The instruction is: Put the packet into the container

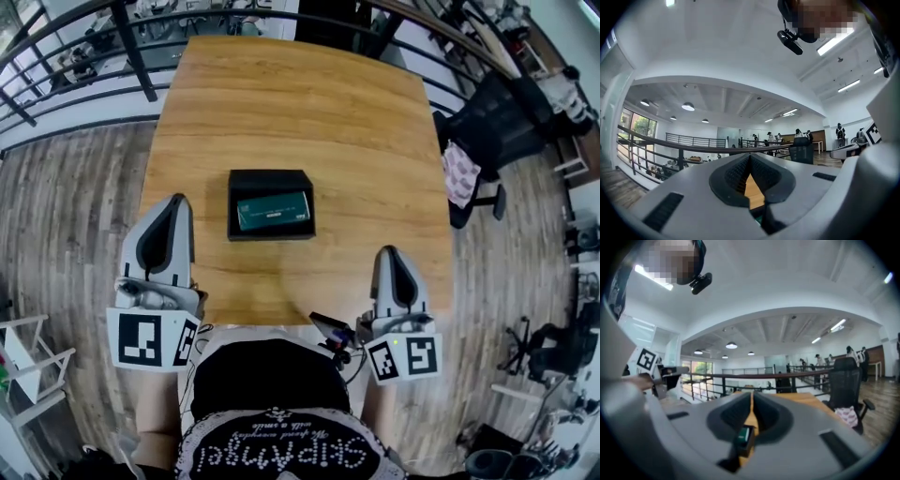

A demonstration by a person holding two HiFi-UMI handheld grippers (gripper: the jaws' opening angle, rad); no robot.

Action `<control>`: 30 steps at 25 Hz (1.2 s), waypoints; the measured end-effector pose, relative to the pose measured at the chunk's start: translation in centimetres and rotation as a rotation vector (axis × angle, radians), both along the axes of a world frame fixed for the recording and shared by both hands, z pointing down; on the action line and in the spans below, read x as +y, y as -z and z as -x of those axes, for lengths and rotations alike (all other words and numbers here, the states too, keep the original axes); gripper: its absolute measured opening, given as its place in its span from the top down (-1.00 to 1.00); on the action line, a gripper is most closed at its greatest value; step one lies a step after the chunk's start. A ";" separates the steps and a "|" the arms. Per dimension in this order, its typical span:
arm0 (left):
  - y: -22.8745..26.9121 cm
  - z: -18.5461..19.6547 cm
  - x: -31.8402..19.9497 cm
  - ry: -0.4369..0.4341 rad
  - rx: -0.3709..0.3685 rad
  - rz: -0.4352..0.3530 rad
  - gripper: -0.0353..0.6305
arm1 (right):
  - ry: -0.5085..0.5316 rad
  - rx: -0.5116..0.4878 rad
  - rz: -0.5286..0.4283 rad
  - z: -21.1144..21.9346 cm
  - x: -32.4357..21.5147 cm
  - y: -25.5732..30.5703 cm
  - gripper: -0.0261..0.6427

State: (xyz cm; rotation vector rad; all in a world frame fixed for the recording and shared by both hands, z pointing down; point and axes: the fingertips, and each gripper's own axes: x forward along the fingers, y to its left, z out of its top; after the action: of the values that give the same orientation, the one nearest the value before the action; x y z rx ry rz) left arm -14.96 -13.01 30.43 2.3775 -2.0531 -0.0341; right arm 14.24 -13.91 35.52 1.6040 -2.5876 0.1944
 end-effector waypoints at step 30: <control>-5.3 3.8 10.5 0.086 0.062 0.094 0.82 | 0.024 0.000 0.047 2.4 5.9 -1.3 0.80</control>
State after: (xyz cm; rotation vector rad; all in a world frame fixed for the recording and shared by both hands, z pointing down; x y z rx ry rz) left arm -18.73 -2.56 35.75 2.2050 -2.0796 -0.0116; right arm 11.79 -8.03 36.82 1.5573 -2.5804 0.2515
